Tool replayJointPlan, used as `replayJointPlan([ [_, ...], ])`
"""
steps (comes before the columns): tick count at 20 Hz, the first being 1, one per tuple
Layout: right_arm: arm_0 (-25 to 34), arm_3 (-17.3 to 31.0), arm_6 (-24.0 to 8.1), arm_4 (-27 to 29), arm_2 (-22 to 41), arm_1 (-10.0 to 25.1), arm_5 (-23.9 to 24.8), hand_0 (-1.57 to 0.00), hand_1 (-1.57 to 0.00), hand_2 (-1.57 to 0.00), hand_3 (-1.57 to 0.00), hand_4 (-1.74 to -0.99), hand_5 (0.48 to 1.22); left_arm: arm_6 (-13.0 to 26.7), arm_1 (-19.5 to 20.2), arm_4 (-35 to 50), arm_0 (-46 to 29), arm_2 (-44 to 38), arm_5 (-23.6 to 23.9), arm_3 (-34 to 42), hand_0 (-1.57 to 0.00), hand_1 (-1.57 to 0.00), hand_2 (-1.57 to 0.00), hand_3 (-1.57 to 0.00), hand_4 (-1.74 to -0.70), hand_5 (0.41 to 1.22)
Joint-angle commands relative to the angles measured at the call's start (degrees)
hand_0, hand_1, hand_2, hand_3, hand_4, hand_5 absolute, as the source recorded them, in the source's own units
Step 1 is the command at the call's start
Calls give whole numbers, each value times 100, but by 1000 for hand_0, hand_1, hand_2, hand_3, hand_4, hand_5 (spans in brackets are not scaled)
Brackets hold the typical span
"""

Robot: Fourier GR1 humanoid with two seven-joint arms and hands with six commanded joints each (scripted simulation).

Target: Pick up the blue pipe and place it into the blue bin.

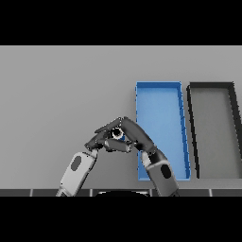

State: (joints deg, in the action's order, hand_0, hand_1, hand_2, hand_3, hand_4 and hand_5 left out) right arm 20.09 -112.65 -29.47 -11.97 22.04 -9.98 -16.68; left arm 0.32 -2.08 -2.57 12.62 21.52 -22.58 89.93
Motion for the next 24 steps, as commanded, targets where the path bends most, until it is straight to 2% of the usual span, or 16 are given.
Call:
replayJointPlan([
  [1, -21, 51, 146, -28, 34, 19, 35, -1511, -1511, -1514, -1462, -1710, 1125, 21, -10, -37, -40, -2, 6, 48, -1571, -1571, -1571, -1433, -1728, 1221],
  [3, -56, 55, 274, 10, 27, 14, 121, -1533, -1533, -1535, -1501, -1721, 1160, 84, -16, -111, -50, -44, -4, 99, -1571, -1571, -1571, -1426, -1731, 1221],
  [5, -28, 37, 228, -85, 50, -30, 249, -1547, -1547, -1548, -1526, -1728, 1182, -94, -43, -216, -39, -56, 67, 71, -1571, -1571, -1571, -1424, -1730, 1221],
  [6, -46, 65, 313, -128, 32, 1, 301, -1551, -1551, -1552, -1535, -1731, 1190, -166, -4, -388, -47, -47, 170, 91, -1571, -1571, -1571, -1454, -1724, 1221],
  [7, -39, 55, 360, -191, 74, 15, 345, -1555, -1555, -1556, -1542, -1733, 1196, -202, 45, -506, -44, -81, 185, 122, -1462, -1342, -1293, -1166, -1599, 1221],
  [8, -42, 48, 341, -233, 88, 21, 396, -1558, -1558, -1559, -1548, -1734, 1201, -240, 84, -536, -88, -59, 51, 143, -1169, -1073, -1034, -933, -1475, 1221],
  [9, -44, 36, 309, -259, 131, -12, 437, -1561, -1561, -1561, -1553, -1736, 1205, -259, 150, -480, -18, -118, -164, 115, -935, -858, -827, -746, -1372, 1221],
  [11, -1, 47, 127, -287, 147, -75, 498, -1565, -1565, -1565, -1559, -1738, 1211, -301, 164, -604, -70, -82, -432, 146, -598, -549, -529, -477, -1206, 1221],
  [14, -27, 27, -37, -433, 199, -80, 478, -1568, -1568, -1568, -1565, -1739, 1216, -69, 89, -802, -168, -92, -389, 180, -306, -281, -270, -244, -1047, 938],
  [17, -69, 47, 92, -566, 240, -114, 450, -1569, -1569, -1569, -1568, -1740, 1218, 102, 103, -701, -170, -218, -361, 170, -156, -143, -138, -124, -980, 704],
  [19, -120, 26, 86, -555, 215, -145, 400, -1570, -1570, -1570, -1569, -1740, 1219, 411, 12, -564, -175, -253, -379, 193, -100, -91, -88, -79, -969, 603],
  [23, -124, -6, 187, -300, 3, -366, 376, -1571, -1571, -1571, -1570, -1741, 1220, 332, 25, -796, -188, -188, -253, 125, -40, -37, -35, -32, -938, 495],
  [24, -61, -28, 71, -147, -61, -517, 372, -1571, -1571, -1571, -1570, -1741, 1220, 388, 33, -804, -139, -214, -245, 97, -32, -29, -28, -25, -928, 484],
])
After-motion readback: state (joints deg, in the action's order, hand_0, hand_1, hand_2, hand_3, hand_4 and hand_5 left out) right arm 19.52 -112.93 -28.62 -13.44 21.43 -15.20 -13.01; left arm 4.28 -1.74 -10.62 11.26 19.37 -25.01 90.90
